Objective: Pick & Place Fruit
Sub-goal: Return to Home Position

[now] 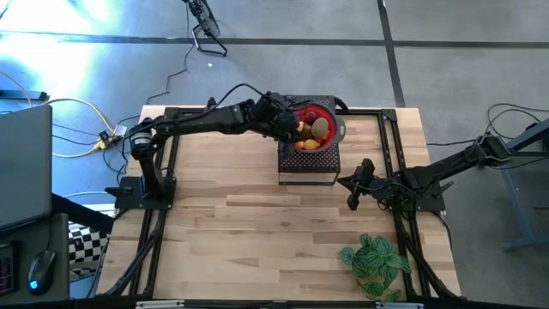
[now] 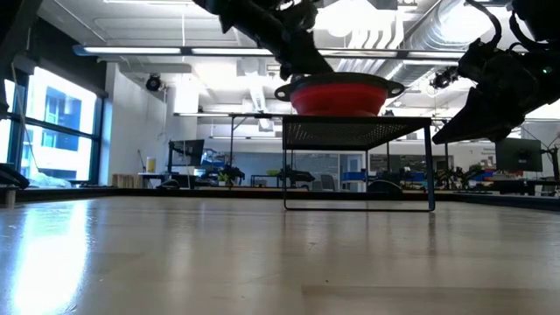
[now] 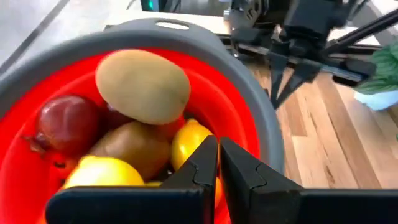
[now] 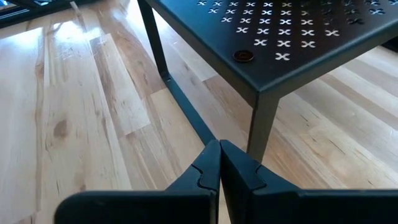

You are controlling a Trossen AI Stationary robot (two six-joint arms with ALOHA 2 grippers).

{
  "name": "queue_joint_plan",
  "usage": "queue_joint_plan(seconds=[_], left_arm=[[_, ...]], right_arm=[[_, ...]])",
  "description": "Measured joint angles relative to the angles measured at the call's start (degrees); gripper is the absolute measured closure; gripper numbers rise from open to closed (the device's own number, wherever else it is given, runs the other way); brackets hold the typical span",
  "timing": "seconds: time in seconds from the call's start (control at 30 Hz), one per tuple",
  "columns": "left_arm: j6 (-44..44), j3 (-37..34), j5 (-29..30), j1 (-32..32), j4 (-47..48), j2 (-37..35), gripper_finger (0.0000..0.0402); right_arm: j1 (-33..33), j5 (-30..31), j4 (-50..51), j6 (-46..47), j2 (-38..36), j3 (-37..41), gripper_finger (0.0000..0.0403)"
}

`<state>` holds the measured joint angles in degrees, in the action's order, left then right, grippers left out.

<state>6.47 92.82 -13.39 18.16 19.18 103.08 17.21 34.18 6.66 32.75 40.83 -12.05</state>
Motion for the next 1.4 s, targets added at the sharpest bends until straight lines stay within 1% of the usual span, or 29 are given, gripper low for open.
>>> queue_joint_plan(seconds=[0.07, 0.13, 0.3, 0.37, 0.4, 0.47, 0.6, 0.8, 0.93, 1.17, 1.4], left_arm=[[0.28, -1.76, 0.01, -0.26, 0.29, -1.58, 0.039], [0.47, -3.11, 0.18, -0.53, -2.21, -3.04, 0.039], [2.05, -6.47, -0.01, -0.58, -5.0, -9.78, 0.039], [2.52, -8.72, -0.03, -0.58, -4.41, -12.69, 0.039], [3.04, -9.97, -0.1, -0.58, -5.77, -13.83, 0.039], [3.96, -13.68, -0.4, -0.58, -6.19, -17.08, 0.039], [4.22, -22.45, -0.58, -0.58, -11.63, -24.03, 0.039], [1.46, -36.49, 4.65, -0.58, -17.77, -35.52, 0.039], [0.77, -44.42, 7.55, -0.56, -19.06, -43.91, 0.039], [4.29, -54.91, 7.55, -0.58, -19.63, -57.94, 0.039], [4.81, -62.56, 7.9, -0.58, -19.45, -67.75, 0.039]], right_arm=[[0.0, -0.05, 0.02, 0.0, 0.01, 0.0, 0.0401], [0.0, -0.2, 0.12, 0.0, 0.01, 0.0, 0.0401], [0.0, 0.26, 0.54, -0.03, -0.01, -0.02, 0.0401], [0.0, 0.38, 0.55, -0.04, 0.01, -0.02, 0.0401], [0.0, 0.36, 0.51, -0.04, 0.01, -0.02, 0.0401], [0.0, 0.24, 0.52, -0.03, 0.0, -0.02, 0.0401], [0.02, 0.2, 0.45, -0.04, -0.01, -0.02, 0.0401], [0.02, 0.19, 0.41, -0.02, 0.01, -0.04, 0.0401], [0.02, 0.28, 0.4, -0.02, 0.01, -0.04, 0.0401], [0.02, 0.61, 0.4, -0.55, 0.0, -0.04, 0.0401], [0.01, 0.99, 0.34, -1.51, 0.01, -0.04, 0.0401]])
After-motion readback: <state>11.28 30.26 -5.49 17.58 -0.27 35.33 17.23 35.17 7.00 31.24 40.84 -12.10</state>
